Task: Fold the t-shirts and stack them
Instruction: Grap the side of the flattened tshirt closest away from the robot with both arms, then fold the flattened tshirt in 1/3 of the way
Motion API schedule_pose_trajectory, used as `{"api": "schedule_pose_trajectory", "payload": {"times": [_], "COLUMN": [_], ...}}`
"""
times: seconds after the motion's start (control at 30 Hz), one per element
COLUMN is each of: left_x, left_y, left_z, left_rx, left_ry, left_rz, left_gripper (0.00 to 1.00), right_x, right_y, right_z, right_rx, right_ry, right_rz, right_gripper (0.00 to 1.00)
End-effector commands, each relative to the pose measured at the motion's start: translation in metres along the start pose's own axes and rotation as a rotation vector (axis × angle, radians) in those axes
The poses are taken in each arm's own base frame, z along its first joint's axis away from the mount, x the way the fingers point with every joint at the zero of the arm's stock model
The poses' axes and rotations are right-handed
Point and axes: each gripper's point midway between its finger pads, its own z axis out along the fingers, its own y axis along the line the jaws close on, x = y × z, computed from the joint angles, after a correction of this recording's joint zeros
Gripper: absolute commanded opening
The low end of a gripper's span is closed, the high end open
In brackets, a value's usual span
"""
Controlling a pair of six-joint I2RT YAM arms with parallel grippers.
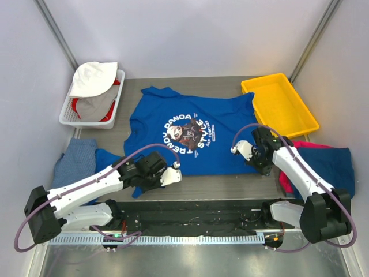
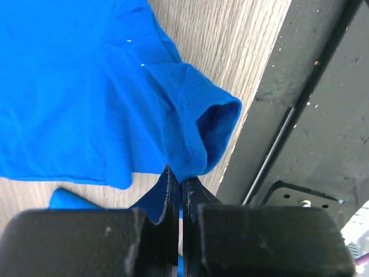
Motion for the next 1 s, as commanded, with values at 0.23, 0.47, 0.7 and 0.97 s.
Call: {"api": "schedule_pose_trajectory", "payload": {"times": [0.23,0.47,0.7,0.97], "left_x": [-0.011,-0.023,-0.036,-0.051], "left_y": [0.06,0.111,0.176,0.22], "left_z": [-0.006,-0.011,-0.027,-0.016], "left_rx": [-0.27,-0.34,-0.434,-0.439], "left_ry": [-0.008,-0.008,-0.053,-0.025], "left_rz": [0.13,0.098,0.034,0.037], "left_gripper": [0.0,0.0,0.0,0.0], "right_x": [-0.022,-0.043,-0.057,-0.073], "right_y": [-0.033,-0.06,-0.076,-0.092], "right_z": [-0.007,0.002,0.012,0.023], "right_rx": [0.065,0.087,0.087,0.087], "right_ry": [-0.001,0.006,0.01,0.008], "right_rz": [0.007,-0.008,-0.028,-0.036], "right_gripper": [0.01,0.01,0.01,0.01]}}
